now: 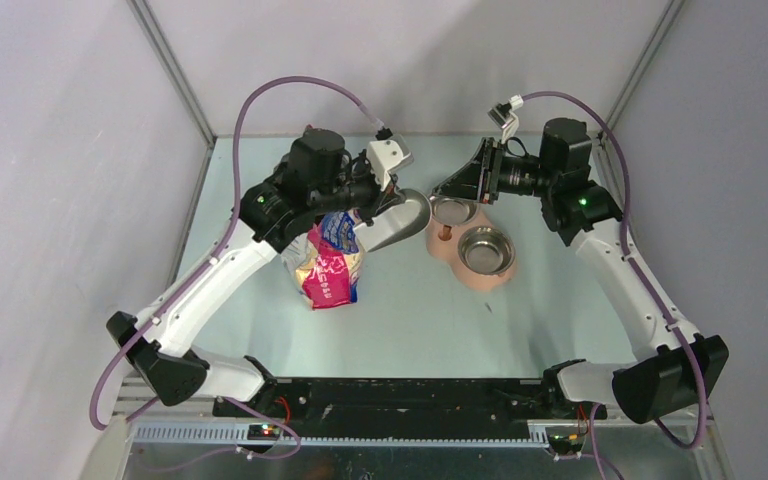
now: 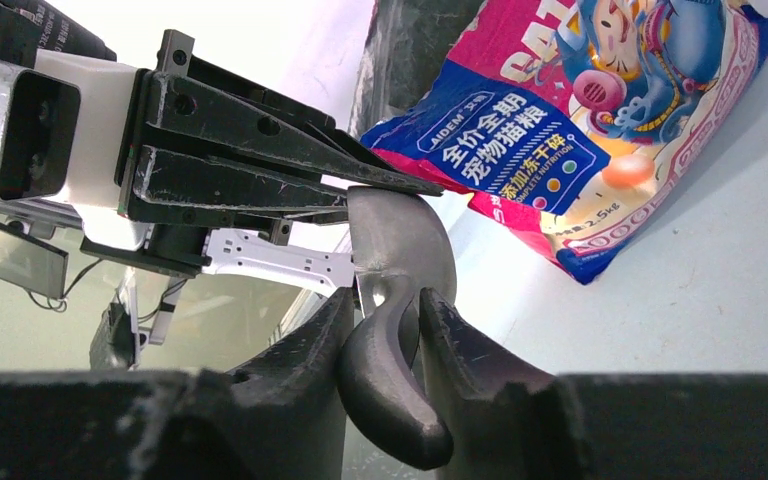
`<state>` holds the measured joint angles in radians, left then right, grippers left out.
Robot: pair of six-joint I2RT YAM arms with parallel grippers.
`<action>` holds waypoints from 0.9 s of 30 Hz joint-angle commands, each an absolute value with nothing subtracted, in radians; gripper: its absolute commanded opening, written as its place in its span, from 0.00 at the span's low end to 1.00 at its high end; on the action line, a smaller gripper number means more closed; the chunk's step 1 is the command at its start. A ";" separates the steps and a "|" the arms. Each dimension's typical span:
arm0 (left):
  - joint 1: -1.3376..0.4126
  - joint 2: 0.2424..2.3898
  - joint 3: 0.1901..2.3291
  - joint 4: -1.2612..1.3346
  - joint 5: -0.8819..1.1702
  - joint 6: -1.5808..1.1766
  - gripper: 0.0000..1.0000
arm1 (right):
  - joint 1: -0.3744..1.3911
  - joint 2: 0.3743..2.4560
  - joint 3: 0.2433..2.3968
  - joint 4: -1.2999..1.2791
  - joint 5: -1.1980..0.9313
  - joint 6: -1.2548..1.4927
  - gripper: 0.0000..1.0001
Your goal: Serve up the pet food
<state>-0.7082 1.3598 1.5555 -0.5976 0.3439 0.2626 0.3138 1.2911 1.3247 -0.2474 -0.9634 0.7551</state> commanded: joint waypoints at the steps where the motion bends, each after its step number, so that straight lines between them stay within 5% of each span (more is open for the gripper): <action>1: -0.714 1.356 1.612 -0.572 0.341 0.270 0.00 | 0.313 1.258 1.333 -0.204 -0.972 0.757 0.30; 6: -0.716 1.356 1.609 -0.571 0.347 0.266 0.00 | 0.308 1.258 1.334 -0.217 -0.960 0.741 0.22; 10: -0.715 1.350 1.607 -0.573 0.347 0.267 0.00 | 0.291 1.259 1.334 -0.207 -0.948 0.721 0.00; 12: -0.716 1.345 1.615 -0.587 0.333 0.278 0.11 | 0.275 1.260 1.335 -0.197 -0.951 0.710 0.00; 15: -0.711 1.329 1.653 -0.630 0.275 0.306 0.43 | 0.247 1.270 1.364 -0.236 -0.946 0.641 0.00; 18: -0.688 1.298 1.706 -0.662 0.210 0.297 0.61 | 0.235 1.280 1.441 -0.342 -0.931 0.525 0.00; 22: -0.635 1.240 1.722 -0.663 0.060 0.265 0.76 | 0.245 1.305 1.568 -0.503 -0.861 0.331 0.00; 27: -0.529 1.197 1.682 -0.696 -0.191 0.196 0.80 | 0.276 1.336 1.687 -0.622 -0.712 0.119 0.00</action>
<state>-0.6033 1.2346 1.6802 -0.6674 0.0315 0.2691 0.2535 1.3243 1.5742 -0.5255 -0.8268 0.3302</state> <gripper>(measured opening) 0.792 0.303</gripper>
